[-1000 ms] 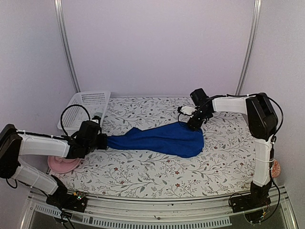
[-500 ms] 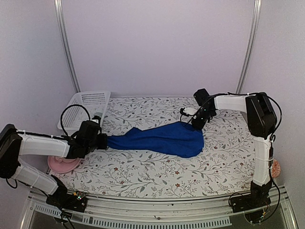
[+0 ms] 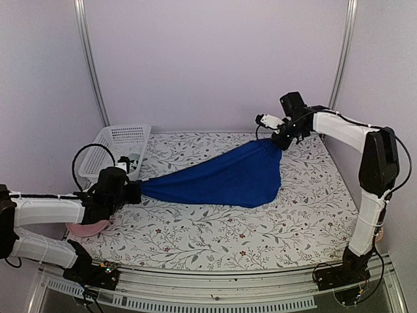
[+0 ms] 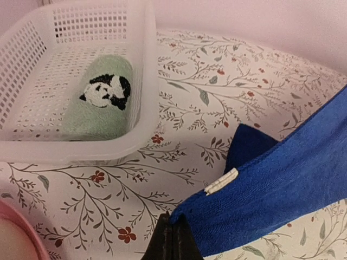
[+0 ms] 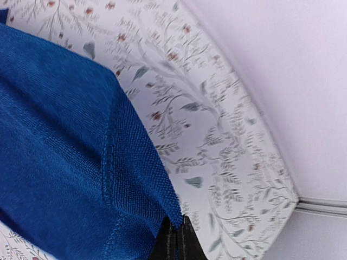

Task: Roll the towels
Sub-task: Pick up the towel from the center of the board.

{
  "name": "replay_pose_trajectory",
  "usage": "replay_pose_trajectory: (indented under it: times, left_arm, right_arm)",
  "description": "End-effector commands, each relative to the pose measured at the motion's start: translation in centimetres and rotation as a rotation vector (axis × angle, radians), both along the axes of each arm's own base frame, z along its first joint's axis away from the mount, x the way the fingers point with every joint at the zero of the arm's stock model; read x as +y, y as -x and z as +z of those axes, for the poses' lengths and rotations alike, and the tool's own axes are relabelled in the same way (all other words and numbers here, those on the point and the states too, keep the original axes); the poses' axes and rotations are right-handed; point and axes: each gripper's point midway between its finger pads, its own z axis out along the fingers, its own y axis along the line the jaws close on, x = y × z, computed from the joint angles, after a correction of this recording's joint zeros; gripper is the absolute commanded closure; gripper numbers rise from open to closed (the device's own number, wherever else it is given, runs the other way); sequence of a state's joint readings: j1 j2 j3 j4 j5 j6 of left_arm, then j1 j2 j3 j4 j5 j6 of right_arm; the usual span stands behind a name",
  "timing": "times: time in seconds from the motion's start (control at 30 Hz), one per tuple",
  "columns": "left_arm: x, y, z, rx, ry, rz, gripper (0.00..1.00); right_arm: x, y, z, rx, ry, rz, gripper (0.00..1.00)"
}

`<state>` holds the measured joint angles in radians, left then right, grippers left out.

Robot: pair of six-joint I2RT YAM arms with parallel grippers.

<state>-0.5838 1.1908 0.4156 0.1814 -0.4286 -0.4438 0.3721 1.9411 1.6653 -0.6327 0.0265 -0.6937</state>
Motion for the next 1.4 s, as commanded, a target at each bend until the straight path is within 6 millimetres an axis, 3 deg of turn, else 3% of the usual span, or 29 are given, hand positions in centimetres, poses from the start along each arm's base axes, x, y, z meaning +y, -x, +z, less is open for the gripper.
replay_pose_trajectory:
  times: [0.0, 0.07, 0.17, 0.27, 0.37, 0.5, 0.6, 0.77, 0.83, 0.9, 1.0, 1.1, 1.13, 1.17, 1.2, 1.37]
  left_arm:
    - [1.3, 0.4, 4.4, -0.181, 0.07, 0.027, 1.0]
    - [1.3, 0.8, 5.4, -0.227, 0.104, 0.014, 1.0]
    - [1.1, 1.1, 5.8, -0.239, 0.115, -0.006, 1.0]
    - [0.8, 0.7, 4.9, -0.189, 0.092, -0.006, 1.0]
    - [0.7, 0.3, 3.6, -0.13, 0.058, 0.009, 1.0]
    - [0.5, 0.0, 2.7, -0.1, 0.038, 0.014, 1.0]
    - [0.6, -0.1, 2.4, -0.092, 0.028, 0.024, 1.0]
    - [0.6, -0.3, 1.7, -0.072, 0.008, 0.028, 1.0]
    - [0.6, -0.4, 1.5, -0.063, 0.0, 0.03, 1.0]
    - [0.6, -0.5, 1.2, -0.055, -0.007, 0.031, 1.0]
    - [0.5, -0.5, 0.9, -0.044, -0.011, 0.031, 1.0]
    - [0.5, -0.6, 0.8, -0.04, -0.012, 0.028, 1.0]
    - [0.4, -0.6, 0.7, -0.039, -0.011, 0.026, 1.0]
    - [0.4, -0.6, 0.7, -0.038, -0.01, 0.025, 1.0]
    - [0.3, -0.6, 0.8, -0.04, -0.007, 0.022, 1.0]
    - [-0.1, -0.6, 0.9, -0.045, 0.004, 0.001, 1.0]
  right_arm:
    - [-0.2, 1.0, 10.5, -0.209, -0.038, 0.091, 0.98]
    - [0.8, 3.2, 10.0, -0.14, -0.072, 0.177, 0.98]
    - [2.3, 7.8, 6.2, 0.078, -0.132, 0.326, 0.98]
    - [3.4, 11.7, 2.0, 0.274, -0.159, 0.42, 0.98]
    - [3.9, 13.9, -1.6, 0.412, -0.153, 0.449, 0.98]
    - [4.3, 13.7, -4.4, 0.473, -0.149, 0.418, 0.98]
    - [4.0, 11.9, -5.7, 0.481, -0.118, 0.345, 0.98]
    - [3.4, 9.6, -10.1, 0.585, -0.039, 0.245, 0.98]
    - [3.6, 8.3, -10.9, 0.582, -0.032, 0.21, 0.98]
    - [3.7, 6.4, -11.0, 0.527, -0.023, 0.178, 0.95]
    - [3.4, 4.0, -10.8, 0.406, 0.036, 0.126, 0.68]
    - [2.8, 2.7, -9.2, 0.274, 0.081, 0.103, 0.5]
    - [2.7, 2.3, -8.1, 0.225, 0.081, 0.097, 0.4]
    - [2.7, 2.1, -6.7, 0.177, 0.074, 0.094, 0.11]
    - [2.6, 2.0, -5.4, 0.134, 0.071, 0.088, 0.0]
    - [1.0, 2.6, 1.1, -0.175, 0.177, 0.027, 0.01]
